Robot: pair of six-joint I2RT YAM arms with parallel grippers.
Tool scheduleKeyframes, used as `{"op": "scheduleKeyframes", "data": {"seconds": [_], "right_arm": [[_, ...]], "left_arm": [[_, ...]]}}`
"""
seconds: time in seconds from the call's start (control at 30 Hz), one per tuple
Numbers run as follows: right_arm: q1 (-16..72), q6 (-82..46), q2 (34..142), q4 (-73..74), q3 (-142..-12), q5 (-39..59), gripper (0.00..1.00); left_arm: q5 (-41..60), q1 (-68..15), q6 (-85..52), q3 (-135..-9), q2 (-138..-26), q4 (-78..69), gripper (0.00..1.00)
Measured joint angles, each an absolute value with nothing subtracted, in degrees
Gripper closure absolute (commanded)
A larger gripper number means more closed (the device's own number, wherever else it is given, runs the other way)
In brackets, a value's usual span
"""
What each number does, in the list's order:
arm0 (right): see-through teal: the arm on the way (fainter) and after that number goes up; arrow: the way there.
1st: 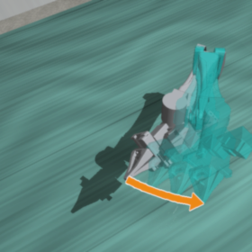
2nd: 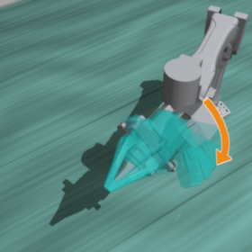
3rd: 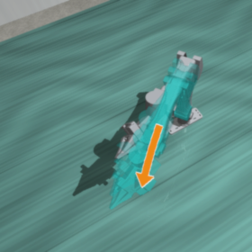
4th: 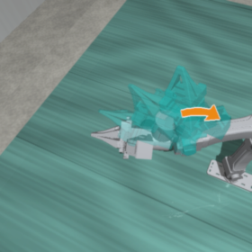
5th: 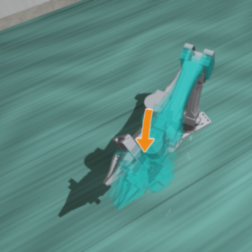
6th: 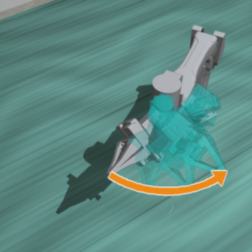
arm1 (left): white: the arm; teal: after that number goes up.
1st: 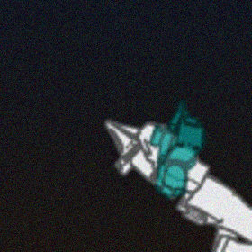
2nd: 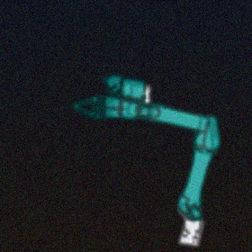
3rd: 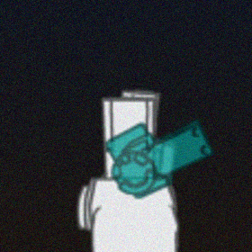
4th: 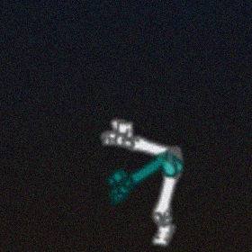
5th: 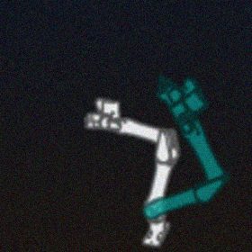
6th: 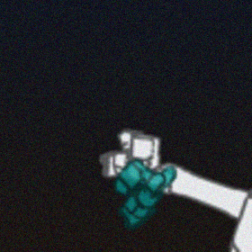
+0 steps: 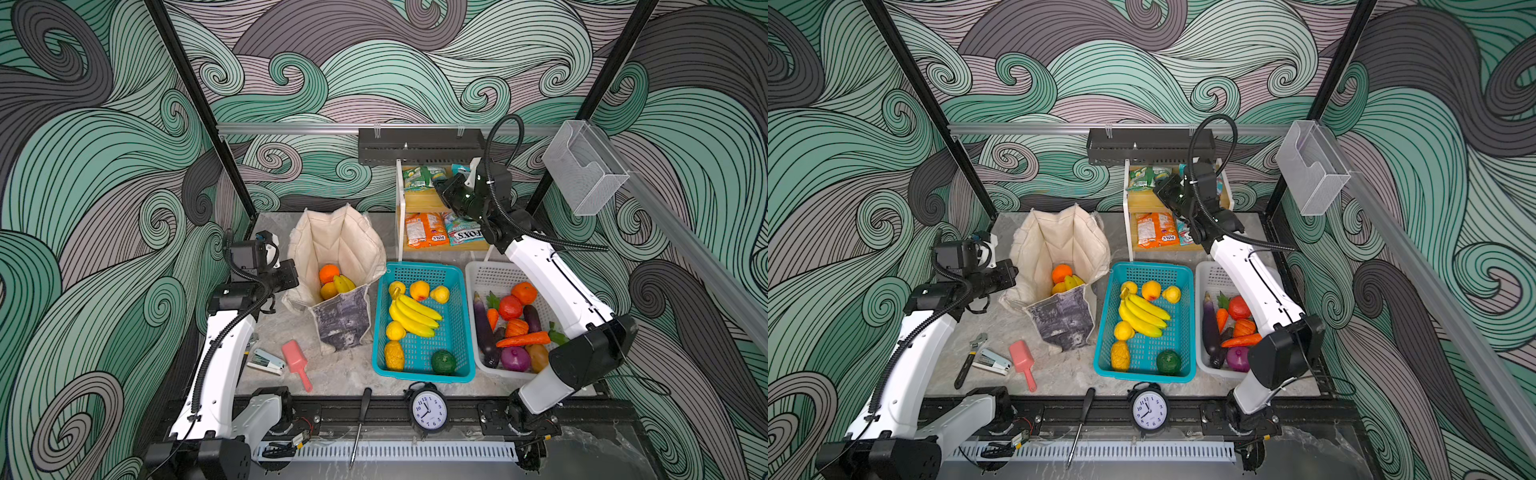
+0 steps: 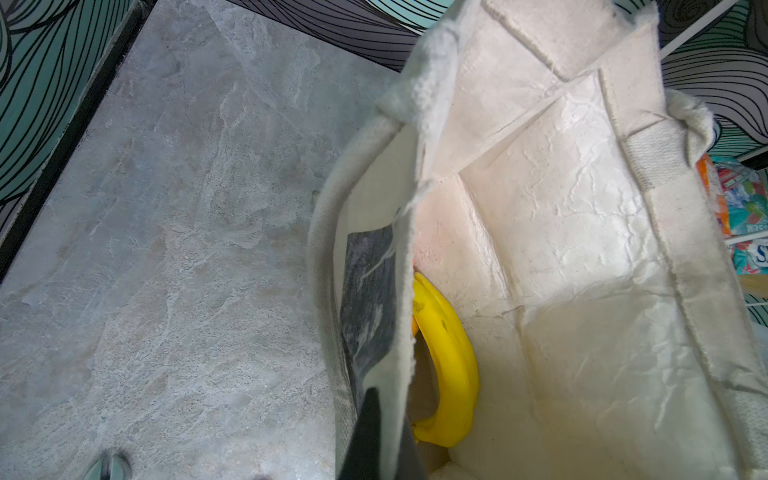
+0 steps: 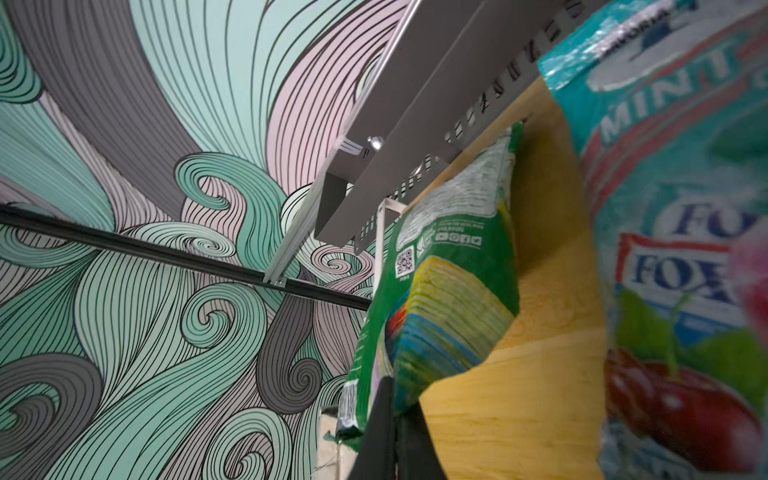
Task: Place the food into the grocery bag and tie it
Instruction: 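Close the right gripper on the green chip bag on the shelf, then pull the green chip bag off the shelf and carry it over the tote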
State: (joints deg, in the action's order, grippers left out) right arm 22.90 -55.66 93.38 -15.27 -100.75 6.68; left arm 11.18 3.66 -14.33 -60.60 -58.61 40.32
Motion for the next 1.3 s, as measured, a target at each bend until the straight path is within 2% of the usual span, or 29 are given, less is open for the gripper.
{"op": "scheduleKeyframes", "data": {"seconds": [0.33, 0.6, 0.93, 1.3], "right_arm": [[23.7, -46.7, 93.9, -17.8, -108.1, 15.3, 1.00], [26.2, -36.7, 92.2, -22.5, -108.3, 14.8, 1.00], [33.2, -22.1, 84.4, -27.5, -108.7, 14.9, 1.00], [41.2, -17.8, 83.0, -32.0, -109.4, 17.0, 1.00]], "left_arm": [[11.2, 3.7, -14.3, -60.6, -58.6, 40.3, 1.00], [11.2, 3.7, -14.3, -60.6, -58.6, 40.3, 1.00], [11.5, 3.7, -14.3, -60.6, -58.6, 40.3, 1.00], [12.6, 3.7, -14.3, -60.6, -58.6, 40.3, 1.00]]}}
